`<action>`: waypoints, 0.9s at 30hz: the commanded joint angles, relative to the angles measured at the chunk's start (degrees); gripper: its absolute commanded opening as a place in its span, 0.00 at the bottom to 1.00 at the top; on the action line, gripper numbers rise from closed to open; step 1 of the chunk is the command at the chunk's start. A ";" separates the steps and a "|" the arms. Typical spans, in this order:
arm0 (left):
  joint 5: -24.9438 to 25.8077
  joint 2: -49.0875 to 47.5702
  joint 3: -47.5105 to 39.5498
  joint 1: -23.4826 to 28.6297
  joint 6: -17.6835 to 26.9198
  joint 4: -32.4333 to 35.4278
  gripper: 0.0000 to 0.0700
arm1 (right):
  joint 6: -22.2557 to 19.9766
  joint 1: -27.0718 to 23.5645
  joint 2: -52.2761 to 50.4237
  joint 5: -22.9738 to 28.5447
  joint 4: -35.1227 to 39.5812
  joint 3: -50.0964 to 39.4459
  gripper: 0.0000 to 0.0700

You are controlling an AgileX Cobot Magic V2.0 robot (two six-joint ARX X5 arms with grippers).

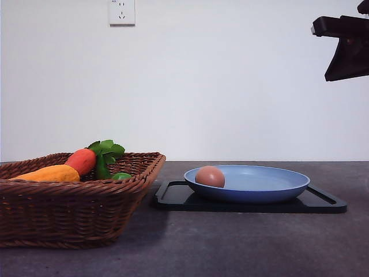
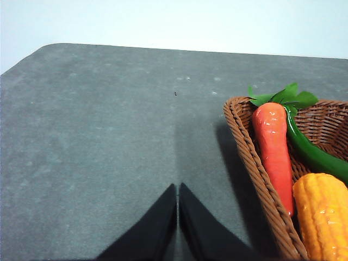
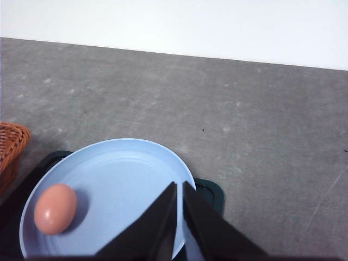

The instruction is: Transfer egg from basket to plate and serve

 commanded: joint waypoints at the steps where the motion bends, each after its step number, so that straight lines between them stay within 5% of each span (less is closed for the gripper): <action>1: -0.05 -0.09 -1.18 0.07 -0.22 -0.83 0.00 | -0.22 0.31 0.12 0.03 0.23 0.34 0.00; 11: -0.05 -0.09 -1.18 0.07 -0.22 -0.63 0.00 | -8.63 -4.44 -22.12 0.89 -5.28 -4.48 0.00; 19: -0.05 -0.09 -1.18 0.07 -0.22 -0.62 0.00 | -8.80 -12.40 -41.42 -3.55 -5.28 -16.59 0.00; 27: -0.05 -0.09 -1.18 0.07 -0.23 -0.62 0.00 | -8.74 -16.72 -46.84 -7.20 -5.49 -25.97 0.00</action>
